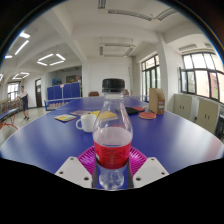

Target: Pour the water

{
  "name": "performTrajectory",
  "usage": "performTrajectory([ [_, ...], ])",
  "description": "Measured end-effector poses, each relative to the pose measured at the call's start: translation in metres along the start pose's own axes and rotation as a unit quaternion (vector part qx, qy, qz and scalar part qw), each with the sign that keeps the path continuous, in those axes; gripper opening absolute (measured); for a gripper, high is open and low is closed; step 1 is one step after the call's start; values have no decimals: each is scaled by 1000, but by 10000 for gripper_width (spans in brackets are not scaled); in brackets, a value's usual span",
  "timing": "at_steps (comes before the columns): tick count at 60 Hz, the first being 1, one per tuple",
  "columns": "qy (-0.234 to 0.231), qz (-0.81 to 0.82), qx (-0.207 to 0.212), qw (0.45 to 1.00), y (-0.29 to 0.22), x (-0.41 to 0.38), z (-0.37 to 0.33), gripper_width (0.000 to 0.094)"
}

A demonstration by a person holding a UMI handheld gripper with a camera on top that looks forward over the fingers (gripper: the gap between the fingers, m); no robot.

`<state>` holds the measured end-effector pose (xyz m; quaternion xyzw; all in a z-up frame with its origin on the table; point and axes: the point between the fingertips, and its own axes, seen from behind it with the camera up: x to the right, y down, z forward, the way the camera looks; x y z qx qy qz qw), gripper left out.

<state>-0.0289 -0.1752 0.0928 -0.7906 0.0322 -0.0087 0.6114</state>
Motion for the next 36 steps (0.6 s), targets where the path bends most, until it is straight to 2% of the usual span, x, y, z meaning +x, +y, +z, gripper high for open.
performTrajectory([
  [5, 4, -2, -1, 1000, 0, 1, -1, 341],
  [15, 31, -47, -2, 998, -19, 22, -3, 342],
  [21, 72, -94, -5, 993, -41, 57, 5, 340],
  [30, 154, -217, 3, 964, -110, 130, 39, 342],
  [36, 197, -334, 22, 922, -178, 164, 77, 341],
])
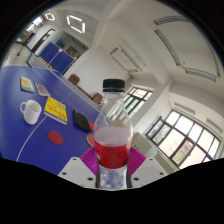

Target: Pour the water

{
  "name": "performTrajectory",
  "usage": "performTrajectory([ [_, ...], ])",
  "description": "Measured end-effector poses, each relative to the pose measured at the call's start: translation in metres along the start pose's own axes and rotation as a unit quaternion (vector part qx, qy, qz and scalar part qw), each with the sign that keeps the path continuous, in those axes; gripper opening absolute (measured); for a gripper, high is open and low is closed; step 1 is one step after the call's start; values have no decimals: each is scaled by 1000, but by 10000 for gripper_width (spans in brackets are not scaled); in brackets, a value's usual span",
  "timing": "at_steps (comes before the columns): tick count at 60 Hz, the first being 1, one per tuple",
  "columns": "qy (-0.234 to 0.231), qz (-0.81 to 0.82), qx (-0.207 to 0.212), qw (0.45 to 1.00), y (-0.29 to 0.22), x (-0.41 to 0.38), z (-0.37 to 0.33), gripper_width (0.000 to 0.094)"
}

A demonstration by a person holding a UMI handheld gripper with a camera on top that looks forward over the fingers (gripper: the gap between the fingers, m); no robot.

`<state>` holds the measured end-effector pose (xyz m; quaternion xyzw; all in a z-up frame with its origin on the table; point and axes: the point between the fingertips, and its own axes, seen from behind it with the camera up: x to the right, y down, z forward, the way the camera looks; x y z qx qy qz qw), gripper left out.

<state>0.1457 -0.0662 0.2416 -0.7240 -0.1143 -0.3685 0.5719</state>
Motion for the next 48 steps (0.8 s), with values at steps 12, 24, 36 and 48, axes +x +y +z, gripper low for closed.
performTrajectory([
  [12, 83, -304, 121, 941, -128, 29, 89, 341],
  [24, 118, -551, 228, 794, -239, -50, 136, 343],
  [36, 107, -676, 277, 675, -259, -157, 157, 342],
  [48, 75, -733, 307, 603, -225, -232, 158, 341],
])
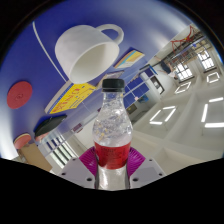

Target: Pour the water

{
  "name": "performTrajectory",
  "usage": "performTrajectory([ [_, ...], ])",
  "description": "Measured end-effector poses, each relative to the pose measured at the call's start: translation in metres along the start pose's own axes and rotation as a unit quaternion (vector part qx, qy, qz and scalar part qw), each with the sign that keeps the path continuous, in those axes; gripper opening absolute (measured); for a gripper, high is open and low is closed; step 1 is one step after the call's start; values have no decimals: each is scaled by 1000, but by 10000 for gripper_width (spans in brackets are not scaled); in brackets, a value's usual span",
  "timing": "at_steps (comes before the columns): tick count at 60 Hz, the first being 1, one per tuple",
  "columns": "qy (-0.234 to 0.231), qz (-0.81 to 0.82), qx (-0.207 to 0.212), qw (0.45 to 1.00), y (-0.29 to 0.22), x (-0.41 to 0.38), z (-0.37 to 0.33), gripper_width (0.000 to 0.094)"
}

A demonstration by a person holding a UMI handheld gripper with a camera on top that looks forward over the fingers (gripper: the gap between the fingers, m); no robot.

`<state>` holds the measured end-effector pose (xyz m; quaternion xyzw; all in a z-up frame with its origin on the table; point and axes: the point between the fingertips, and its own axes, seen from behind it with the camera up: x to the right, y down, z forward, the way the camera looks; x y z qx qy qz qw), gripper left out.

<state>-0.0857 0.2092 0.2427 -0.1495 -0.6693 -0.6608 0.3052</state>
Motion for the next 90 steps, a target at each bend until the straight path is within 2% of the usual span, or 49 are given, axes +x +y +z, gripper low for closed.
performTrajectory([
  [5, -10, -4, 10, 1000, -13, -14, 3, 339],
  [10, 10, 24, 13, 1000, -10, -5, 1, 342],
  [19, 25, 182, -27, 983, 45, 25, -2, 340],
  [25, 53, 358, -48, 931, 92, 61, -15, 341],
  [33, 43, 646, -41, 761, 154, 73, -29, 339],
  [38, 29, 770, -27, 637, 157, 63, -32, 340],
  [46, -28, 893, -20, 448, 121, 18, -33, 342],
  [51, -65, 917, -27, 393, 85, -27, -28, 341],
  [53, -81, 923, -29, 374, 45, -48, -27, 344],
  [55, -97, 928, -32, 358, 47, -63, -36, 346],
  [60, -124, 933, -43, 335, 18, -97, -36, 344],
  [63, -134, 933, -50, 332, -32, -116, -22, 342],
  [64, -139, 932, -51, 332, -19, -124, -37, 343],
  [69, -157, 929, -55, 330, -31, -146, -44, 341],
  [75, -178, 933, -65, 307, -67, -166, -39, 346],
  [76, -151, 937, -58, 310, -60, -161, -38, 344],
  [80, -148, 934, -64, 319, -65, -165, -42, 350],
  [85, -149, 933, -72, 319, -49, -163, -53, 420],
  [90, -162, 932, -81, 315, -65, -165, -44, 530],
])
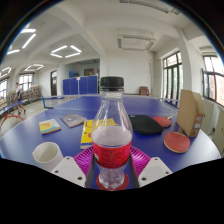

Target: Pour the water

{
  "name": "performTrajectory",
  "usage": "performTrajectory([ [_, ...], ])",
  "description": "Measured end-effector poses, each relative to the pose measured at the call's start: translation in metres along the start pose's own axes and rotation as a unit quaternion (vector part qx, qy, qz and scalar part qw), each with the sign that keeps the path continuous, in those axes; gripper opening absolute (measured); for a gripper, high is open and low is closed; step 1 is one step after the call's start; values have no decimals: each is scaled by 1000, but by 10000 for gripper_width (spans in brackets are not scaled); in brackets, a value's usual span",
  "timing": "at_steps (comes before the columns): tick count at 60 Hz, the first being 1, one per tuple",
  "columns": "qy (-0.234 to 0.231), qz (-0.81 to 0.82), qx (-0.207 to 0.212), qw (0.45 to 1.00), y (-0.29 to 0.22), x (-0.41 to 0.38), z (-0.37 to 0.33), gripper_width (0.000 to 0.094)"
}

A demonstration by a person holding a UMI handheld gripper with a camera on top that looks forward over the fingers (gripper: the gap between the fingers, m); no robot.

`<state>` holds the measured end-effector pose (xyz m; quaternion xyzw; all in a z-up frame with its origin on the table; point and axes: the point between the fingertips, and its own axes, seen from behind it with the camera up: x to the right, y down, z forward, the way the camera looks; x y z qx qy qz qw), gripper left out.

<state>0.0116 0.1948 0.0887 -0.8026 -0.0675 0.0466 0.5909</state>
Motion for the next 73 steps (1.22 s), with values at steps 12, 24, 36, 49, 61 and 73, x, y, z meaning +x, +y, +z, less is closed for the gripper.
performTrajectory([
  [12, 46, 26, -72, 996, -3, 12, -51, 856],
  [24, 69, 31, -88, 993, -34, -21, -175, 849],
  [36, 87, 40, -103, 990, -29, -67, -311, 849],
  [49, 115, 23, -100, 988, -20, -98, -410, 850],
  [61, 121, 30, -97, 987, -16, -117, -445, 851],
  [73, 104, 10, -110, 988, -1, -137, -449, 855],
])
